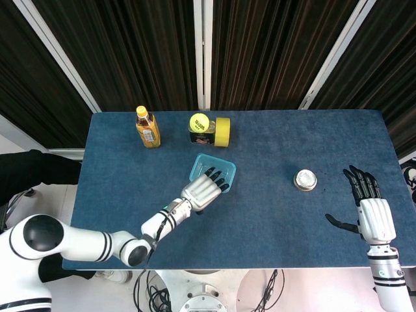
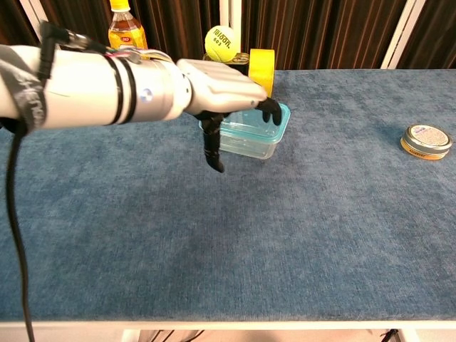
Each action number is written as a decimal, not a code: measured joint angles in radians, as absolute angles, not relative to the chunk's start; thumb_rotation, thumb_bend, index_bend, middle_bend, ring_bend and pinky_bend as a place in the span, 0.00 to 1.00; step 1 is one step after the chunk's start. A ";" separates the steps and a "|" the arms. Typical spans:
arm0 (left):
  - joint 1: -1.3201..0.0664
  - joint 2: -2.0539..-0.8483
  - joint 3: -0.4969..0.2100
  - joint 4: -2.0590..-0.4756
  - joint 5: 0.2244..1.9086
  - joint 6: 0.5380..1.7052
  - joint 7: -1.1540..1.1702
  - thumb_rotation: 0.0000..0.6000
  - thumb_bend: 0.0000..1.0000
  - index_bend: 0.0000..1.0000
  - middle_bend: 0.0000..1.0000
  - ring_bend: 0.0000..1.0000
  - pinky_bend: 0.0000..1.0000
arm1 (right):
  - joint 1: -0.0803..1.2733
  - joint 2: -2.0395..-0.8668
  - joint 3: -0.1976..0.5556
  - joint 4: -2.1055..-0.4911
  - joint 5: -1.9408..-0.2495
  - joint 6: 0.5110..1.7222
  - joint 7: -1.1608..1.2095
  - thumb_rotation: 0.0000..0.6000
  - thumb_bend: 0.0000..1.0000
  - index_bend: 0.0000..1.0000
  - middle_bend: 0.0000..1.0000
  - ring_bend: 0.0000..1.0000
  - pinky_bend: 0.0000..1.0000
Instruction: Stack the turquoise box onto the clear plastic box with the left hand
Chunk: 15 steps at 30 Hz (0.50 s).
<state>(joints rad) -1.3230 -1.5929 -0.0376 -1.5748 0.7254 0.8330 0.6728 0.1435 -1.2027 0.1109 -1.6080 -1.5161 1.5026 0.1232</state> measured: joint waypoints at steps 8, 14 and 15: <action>-1.344 -1.629 -0.031 -1.541 0.631 0.816 0.728 1.00 0.00 0.17 0.15 0.04 0.08 | 0.140 -1.207 0.108 -1.593 -1.513 1.501 0.138 1.00 0.03 0.00 0.00 0.00 0.00; -1.342 -1.637 -0.025 -1.541 0.613 0.821 0.740 1.00 0.00 0.17 0.15 0.04 0.08 | 0.142 -1.209 0.109 -1.592 -1.518 1.500 0.138 1.00 0.03 0.00 0.00 0.00 0.00; -1.341 -1.635 -0.026 -1.544 0.614 0.822 0.738 1.00 0.00 0.17 0.15 0.04 0.08 | 0.142 -1.208 0.109 -1.593 -1.518 1.502 0.138 1.00 0.03 0.00 0.00 0.00 0.00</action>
